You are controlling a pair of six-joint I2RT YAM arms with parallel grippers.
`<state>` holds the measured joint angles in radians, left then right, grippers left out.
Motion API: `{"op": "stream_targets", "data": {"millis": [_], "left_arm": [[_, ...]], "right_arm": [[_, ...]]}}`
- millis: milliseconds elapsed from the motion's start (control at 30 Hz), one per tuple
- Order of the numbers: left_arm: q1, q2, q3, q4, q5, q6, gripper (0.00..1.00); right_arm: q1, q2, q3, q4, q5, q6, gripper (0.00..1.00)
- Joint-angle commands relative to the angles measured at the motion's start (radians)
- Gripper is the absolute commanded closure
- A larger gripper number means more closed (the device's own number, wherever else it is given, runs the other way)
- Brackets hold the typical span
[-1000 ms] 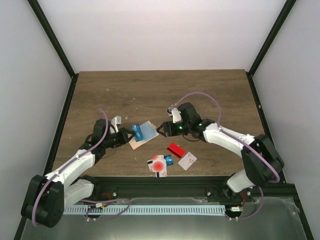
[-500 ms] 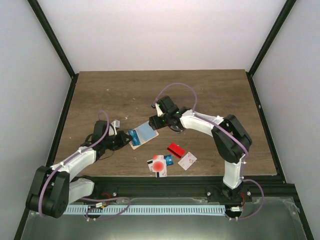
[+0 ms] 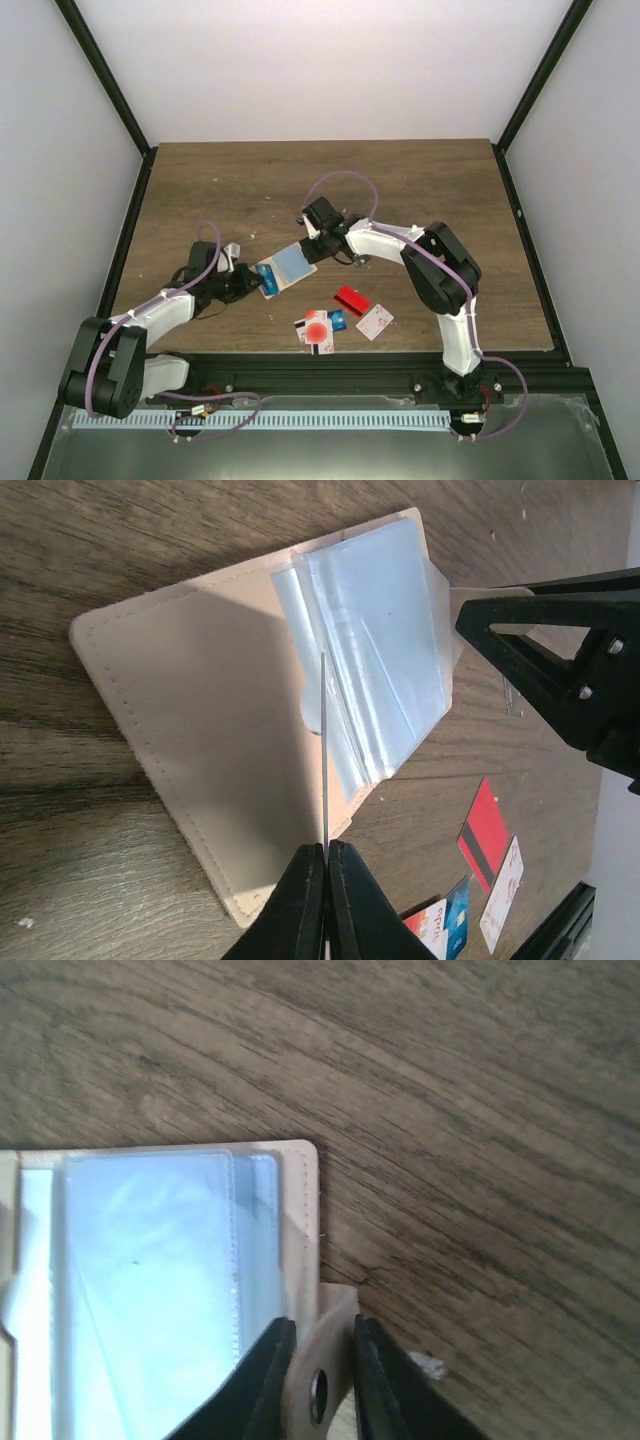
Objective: Put the credit cards into the card holder
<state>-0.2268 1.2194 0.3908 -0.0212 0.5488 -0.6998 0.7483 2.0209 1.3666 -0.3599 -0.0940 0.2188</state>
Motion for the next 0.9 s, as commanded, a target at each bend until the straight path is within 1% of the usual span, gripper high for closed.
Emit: {"op": "stream_targets", "data": {"millis": [0,100,133,433,533,867], "left_arm": [[0.006,0.022,0.013,0.044,0.033,0.02,0.96],[0.006,0.032,0.017,0.066,0.055,0.011,0.96],[0.006,0.036,0.018,0.072,0.061,0.01,0.96],[0.007,0.079,0.027,0.097,0.117,0.007,0.96],[0.007,0.098,0.021,0.113,0.134,-0.025,0.96],[0.007,0.155,0.019,0.165,0.174,-0.04,0.96]], "right_arm": [[0.006,0.004,0.045,-0.009,0.025,-0.014,0.88],[0.006,-0.008,0.026,-0.012,0.02,-0.005,0.98],[0.006,-0.016,0.016,-0.013,0.019,-0.001,0.99],[0.006,-0.073,-0.095,0.0,0.02,0.06,0.99],[0.006,-0.078,-0.111,0.0,0.021,0.072,0.99],[0.006,-0.102,-0.151,0.019,0.02,0.075,0.99]]}}
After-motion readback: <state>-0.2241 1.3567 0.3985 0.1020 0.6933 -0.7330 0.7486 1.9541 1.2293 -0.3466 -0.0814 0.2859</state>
